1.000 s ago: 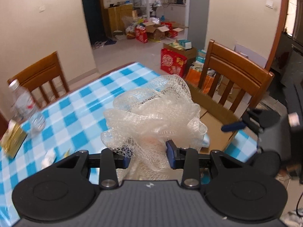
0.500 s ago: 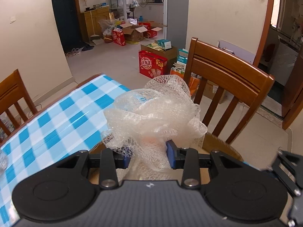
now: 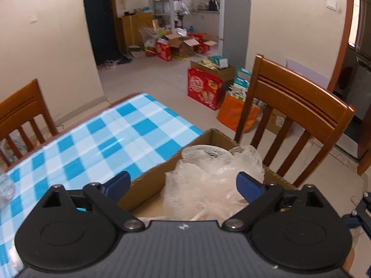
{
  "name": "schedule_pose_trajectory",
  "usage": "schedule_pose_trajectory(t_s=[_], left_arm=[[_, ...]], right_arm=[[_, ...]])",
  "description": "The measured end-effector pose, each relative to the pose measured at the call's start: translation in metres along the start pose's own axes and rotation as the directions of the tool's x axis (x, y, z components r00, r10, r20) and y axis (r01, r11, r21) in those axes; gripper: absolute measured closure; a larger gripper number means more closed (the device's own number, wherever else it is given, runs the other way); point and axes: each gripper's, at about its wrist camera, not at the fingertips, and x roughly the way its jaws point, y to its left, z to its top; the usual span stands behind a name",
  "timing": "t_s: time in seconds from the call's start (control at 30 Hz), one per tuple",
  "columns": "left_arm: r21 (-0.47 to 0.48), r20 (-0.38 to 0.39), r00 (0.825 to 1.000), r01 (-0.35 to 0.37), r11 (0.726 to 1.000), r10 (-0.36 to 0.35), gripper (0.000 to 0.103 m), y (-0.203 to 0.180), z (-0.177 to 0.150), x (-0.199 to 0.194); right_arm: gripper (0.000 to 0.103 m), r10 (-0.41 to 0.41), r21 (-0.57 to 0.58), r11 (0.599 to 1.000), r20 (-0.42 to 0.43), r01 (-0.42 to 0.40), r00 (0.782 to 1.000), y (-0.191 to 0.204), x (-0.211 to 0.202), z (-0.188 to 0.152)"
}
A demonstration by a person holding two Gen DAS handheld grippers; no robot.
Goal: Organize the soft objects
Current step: 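Withdraw both open tools from the box toward the table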
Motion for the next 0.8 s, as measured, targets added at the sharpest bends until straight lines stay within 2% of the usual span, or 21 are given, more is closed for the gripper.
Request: schedule_pose_trajectory(t_s=[0.23, 0.47, 0.67, 0.8], left_arm=[[-0.023, 0.046, 0.996, -0.073, 0.997, 0.074, 0.002, 0.022, -0.022, -0.047], [-0.106, 0.042, 0.992, -0.114, 0.988, 0.119, 0.001, 0.037, -0.069, -0.092], [-0.209, -0.003, 0.99, -0.14, 0.968, 0.143, 0.001, 0.049, -0.119, -0.121], [-0.27, -0.057, 0.983, -0.185, 0.945, 0.176, 0.001, 0.063, -0.148, -0.133]], right_arm=[[0.001, -0.012, -0.012, 1.0, 0.009, 0.012, 1.0, 0.014, 0.0, 0.009], [0.0, -0.032, -0.024, 0.999, 0.018, 0.032, 0.999, 0.037, -0.001, 0.014], [0.0, -0.034, 0.004, 0.999, 0.016, 0.034, 0.999, 0.056, -0.002, 0.016], [0.0, -0.021, 0.018, 1.0, 0.012, 0.021, 1.0, 0.072, -0.001, 0.018]])
